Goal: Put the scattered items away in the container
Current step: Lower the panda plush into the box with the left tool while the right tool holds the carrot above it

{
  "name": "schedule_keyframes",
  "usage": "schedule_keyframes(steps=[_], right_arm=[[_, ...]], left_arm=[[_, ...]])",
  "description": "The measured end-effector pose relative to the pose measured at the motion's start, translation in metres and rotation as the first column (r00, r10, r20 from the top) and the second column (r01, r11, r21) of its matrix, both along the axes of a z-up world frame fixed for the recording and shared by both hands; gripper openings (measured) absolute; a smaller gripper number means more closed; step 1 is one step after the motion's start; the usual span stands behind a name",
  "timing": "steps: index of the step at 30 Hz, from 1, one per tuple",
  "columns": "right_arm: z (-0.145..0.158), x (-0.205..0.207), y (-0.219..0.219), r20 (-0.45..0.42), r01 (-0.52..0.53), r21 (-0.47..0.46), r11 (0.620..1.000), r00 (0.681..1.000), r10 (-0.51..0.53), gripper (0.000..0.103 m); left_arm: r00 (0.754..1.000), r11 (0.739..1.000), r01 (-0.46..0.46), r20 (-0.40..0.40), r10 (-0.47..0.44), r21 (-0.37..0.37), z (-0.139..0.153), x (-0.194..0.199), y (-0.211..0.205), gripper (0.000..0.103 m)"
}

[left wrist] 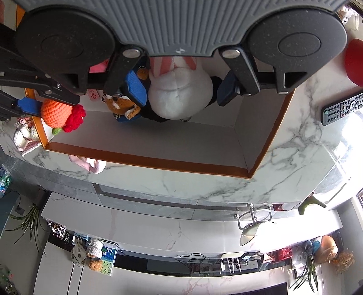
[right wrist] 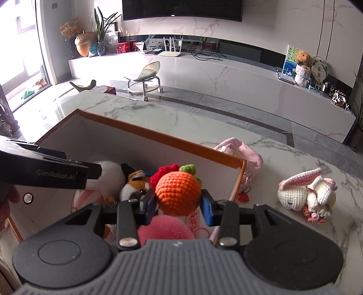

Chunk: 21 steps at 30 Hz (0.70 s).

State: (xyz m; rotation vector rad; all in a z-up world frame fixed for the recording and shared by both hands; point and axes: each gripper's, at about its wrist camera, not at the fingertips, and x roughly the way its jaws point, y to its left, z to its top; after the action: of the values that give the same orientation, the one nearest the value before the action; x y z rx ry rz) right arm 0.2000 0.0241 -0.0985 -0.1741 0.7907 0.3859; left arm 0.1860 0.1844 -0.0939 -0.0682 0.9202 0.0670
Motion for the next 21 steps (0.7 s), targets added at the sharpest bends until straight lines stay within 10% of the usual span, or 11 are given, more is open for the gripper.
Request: schedule_keyframes(steps=[21], right_arm=[[-0.02,0.036,0.026,-0.052,0.015,-0.145,0.989,0.998,-0.023,0.045]], left_arm=[[1.0,1.0,-0.014,0.017,0.014,0.006,-0.001,-0.006,0.003,0.081]])
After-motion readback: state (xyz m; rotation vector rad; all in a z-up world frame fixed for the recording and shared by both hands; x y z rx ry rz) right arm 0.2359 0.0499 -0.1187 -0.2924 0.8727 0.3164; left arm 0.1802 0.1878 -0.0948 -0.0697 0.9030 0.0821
